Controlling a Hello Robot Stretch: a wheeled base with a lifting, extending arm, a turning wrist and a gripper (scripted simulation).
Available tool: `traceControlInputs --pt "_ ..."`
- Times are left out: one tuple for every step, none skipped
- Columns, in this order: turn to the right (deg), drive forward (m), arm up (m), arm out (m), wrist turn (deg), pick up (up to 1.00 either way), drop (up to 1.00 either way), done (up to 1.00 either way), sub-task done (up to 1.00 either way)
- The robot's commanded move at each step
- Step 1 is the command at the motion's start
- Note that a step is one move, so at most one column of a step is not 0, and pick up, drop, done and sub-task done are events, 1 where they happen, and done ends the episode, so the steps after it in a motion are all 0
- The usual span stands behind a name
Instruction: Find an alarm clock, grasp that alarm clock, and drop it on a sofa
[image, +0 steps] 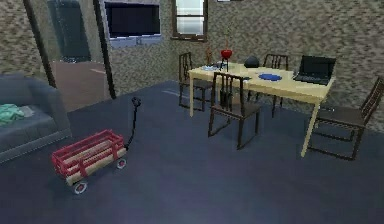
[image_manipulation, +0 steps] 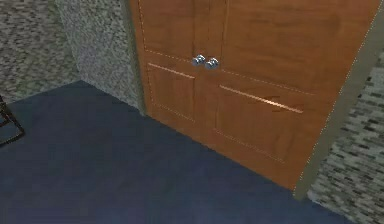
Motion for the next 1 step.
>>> traceControlInputs --pt "0.0 1.00 0.00 0.00 0.0 0.00 0.00 0.00 0.00"
